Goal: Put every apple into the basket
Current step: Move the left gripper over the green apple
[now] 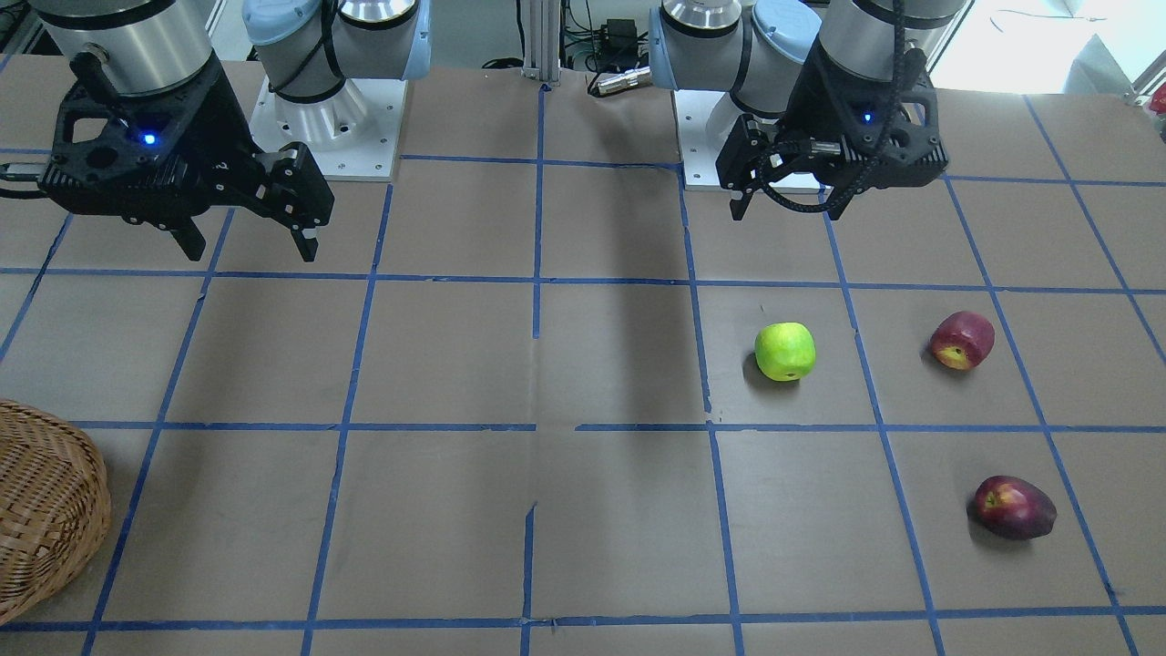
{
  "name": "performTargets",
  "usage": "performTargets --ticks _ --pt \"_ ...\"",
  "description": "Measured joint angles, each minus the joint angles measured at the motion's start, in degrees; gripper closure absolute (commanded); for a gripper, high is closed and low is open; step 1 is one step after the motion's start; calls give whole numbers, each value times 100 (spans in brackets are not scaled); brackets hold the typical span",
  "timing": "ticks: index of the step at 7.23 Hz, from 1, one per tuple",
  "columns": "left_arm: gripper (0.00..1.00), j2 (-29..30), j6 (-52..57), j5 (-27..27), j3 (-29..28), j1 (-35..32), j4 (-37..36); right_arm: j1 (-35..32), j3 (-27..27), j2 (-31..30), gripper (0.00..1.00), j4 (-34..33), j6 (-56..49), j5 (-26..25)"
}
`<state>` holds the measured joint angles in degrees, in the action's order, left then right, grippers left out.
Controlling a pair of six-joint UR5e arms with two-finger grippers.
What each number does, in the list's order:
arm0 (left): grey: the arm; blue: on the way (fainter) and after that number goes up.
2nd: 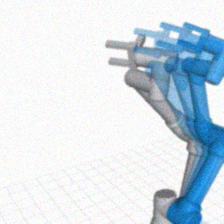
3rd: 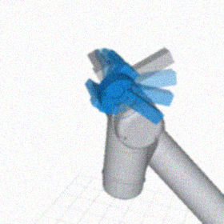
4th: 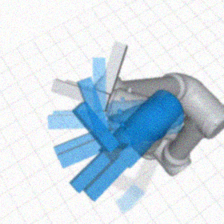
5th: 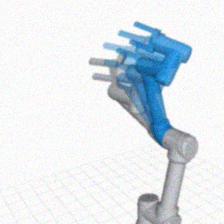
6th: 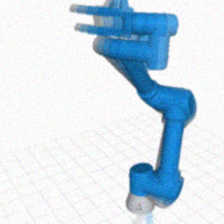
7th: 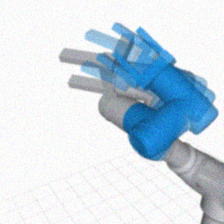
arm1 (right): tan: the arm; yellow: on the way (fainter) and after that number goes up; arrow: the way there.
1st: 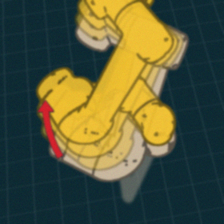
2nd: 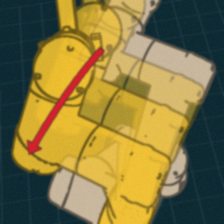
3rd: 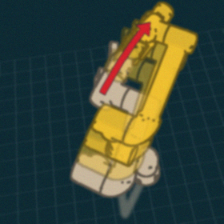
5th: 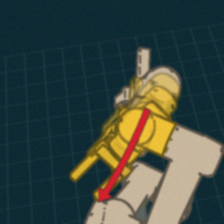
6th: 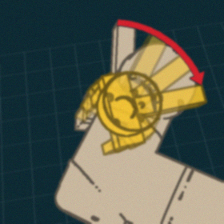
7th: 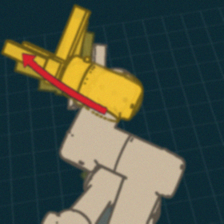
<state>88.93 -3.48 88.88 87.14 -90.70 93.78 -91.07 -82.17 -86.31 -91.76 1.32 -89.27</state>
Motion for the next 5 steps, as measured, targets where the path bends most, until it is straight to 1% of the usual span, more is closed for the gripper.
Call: performTargets --ticks 1,3,4,5 --pt "0 -34 46 13 41 30 0 1 0 0 0 0 0 2" --pt "0 -47 547 58 201 270 9 1 0 0 0 0 0 2" --pt "0 11 797 58 374 472 -32 1 0 0 0 0 0 2" --pt "0 119 943 62 682 610 -286 2 0 0 0 -2 0 4"
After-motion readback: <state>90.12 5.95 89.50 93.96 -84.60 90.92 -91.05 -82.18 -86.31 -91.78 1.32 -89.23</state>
